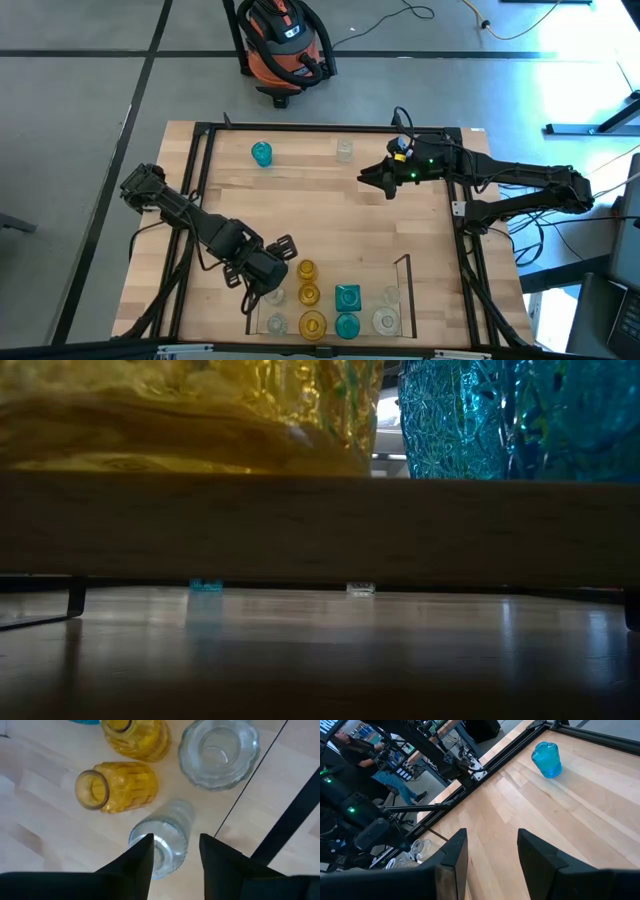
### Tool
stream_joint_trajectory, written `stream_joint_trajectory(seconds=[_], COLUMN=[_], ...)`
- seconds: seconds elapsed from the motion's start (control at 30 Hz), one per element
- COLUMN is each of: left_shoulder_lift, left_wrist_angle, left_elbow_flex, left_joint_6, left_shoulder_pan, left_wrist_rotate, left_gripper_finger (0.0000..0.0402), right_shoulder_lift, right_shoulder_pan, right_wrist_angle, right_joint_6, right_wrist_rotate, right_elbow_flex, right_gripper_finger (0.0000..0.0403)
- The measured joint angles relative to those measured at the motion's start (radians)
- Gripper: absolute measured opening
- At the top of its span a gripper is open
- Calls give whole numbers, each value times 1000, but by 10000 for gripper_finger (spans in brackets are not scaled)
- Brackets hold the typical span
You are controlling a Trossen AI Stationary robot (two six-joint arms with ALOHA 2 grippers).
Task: Sort vases onto shelf
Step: Put the transparent vase on the shelf aligned with the other transparent vase
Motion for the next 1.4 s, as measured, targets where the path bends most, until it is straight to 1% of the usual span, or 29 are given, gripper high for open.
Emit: stream_joint_trajectory(seconds=[0.17,0.37,0.43,0.63,0.8,1.03,1.17,1.23,1.3,1.4], left_shoulder_lift=[0,0,0,0,0,0,0,-3,-9,-17], left_wrist_angle=[-9,-12,-13,-13,-13,-54,-65,-76,-88,-79], left_elbow_flex=[0,0,0,0,0,0,0,0,0,0], left_joint_6=[-2,-26,-26,-27,-35,-84,-151,-157,-170,-251], left_shoulder_pan=[0,0,1,0,1,10,15,23,41,78], left_wrist_rotate=[18,-78,-71,1,-18,-43,-125,-158,-158,-136], left_gripper_finger=[150,150,150,150,150,150,150,150,150,150], right_shoulder_lift=[0,0,0,0,0,0,0,0,0,0], right_shoulder_pan=[0,0,0,0,0,0,0,0,0,1], right_wrist_angle=[0,0,0,0,0,0,0,0,0,0], right_joint_6=[0,0,0,0,5,22,22,23,24,28], right_wrist_rotate=[0,-7,-7,-7,-7,-7,-7,-7,-8,-8], right_elbow_flex=[0,0,0,0,0,0,0,0,0,0], right_gripper_finger=[135,135,135,135,135,135,135,135,135,135])
